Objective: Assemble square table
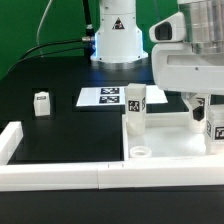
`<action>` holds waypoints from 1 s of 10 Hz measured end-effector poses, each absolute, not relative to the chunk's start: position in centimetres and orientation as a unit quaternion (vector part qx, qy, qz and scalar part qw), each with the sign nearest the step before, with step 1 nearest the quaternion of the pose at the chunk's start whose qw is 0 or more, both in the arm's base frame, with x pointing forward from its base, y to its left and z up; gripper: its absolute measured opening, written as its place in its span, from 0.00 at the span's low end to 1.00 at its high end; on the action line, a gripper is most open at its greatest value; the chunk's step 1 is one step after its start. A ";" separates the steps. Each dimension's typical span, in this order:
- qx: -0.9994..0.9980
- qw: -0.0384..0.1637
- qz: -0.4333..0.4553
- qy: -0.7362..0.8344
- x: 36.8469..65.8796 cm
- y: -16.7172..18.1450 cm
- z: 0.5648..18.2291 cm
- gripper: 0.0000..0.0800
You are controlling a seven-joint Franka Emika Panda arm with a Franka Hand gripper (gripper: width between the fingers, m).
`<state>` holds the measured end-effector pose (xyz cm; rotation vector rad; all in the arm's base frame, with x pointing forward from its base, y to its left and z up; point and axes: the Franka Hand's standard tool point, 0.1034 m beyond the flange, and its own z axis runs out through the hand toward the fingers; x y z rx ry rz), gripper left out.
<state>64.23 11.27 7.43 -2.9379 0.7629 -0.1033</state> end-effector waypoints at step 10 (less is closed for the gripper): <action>-0.907 0.045 -0.026 0.417 64.0 11.0 7.3 0.36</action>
Offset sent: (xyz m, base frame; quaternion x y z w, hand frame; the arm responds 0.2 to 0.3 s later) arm 0.0000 0.0000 0.0000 0.0000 0.0000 0.0650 0.9979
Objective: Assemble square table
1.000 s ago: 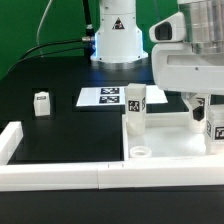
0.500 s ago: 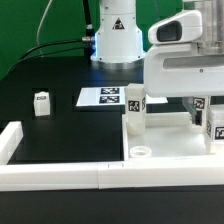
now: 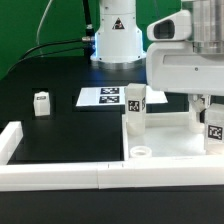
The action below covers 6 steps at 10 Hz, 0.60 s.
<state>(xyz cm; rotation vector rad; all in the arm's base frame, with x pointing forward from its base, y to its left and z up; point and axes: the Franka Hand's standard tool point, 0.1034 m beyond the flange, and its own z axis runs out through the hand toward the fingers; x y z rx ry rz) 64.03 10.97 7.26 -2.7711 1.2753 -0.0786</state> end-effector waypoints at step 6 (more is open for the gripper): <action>-0.656 0.075 0.027 0.751 64.0 10.4 7.2 0.36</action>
Offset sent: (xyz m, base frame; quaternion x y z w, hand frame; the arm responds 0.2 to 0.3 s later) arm 0.0123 0.0012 0.0037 0.0154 -0.0500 0.3815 0.9229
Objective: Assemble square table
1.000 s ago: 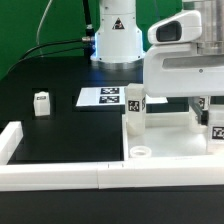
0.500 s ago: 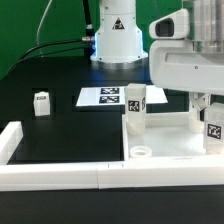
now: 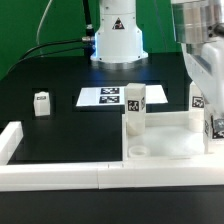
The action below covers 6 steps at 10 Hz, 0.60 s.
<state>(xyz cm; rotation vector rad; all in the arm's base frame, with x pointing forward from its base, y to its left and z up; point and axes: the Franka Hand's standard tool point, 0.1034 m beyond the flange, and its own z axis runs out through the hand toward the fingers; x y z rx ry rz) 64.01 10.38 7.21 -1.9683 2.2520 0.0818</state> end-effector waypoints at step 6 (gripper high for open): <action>-0.534 0.072 0.034 0.842 64.0 10.4 7.1 0.36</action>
Offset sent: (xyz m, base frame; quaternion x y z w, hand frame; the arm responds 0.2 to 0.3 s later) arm 0.0000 0.0000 0.0000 0.0000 0.0000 0.1296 0.9916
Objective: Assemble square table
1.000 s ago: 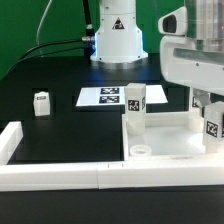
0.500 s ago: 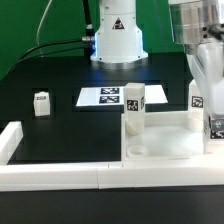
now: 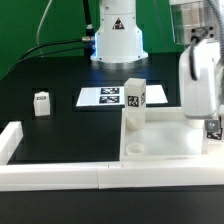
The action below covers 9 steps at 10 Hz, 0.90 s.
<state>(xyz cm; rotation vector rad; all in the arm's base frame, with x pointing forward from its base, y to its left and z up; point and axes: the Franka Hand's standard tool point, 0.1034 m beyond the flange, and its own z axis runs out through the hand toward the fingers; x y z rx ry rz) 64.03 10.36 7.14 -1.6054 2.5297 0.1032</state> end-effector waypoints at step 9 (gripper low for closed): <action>-0.604 0.087 0.020 0.792 64.7 7.9 9.9 0.81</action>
Offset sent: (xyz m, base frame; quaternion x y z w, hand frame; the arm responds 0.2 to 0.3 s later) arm -0.0130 -0.0290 0.0462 -0.0082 -0.0282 -0.0716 0.9970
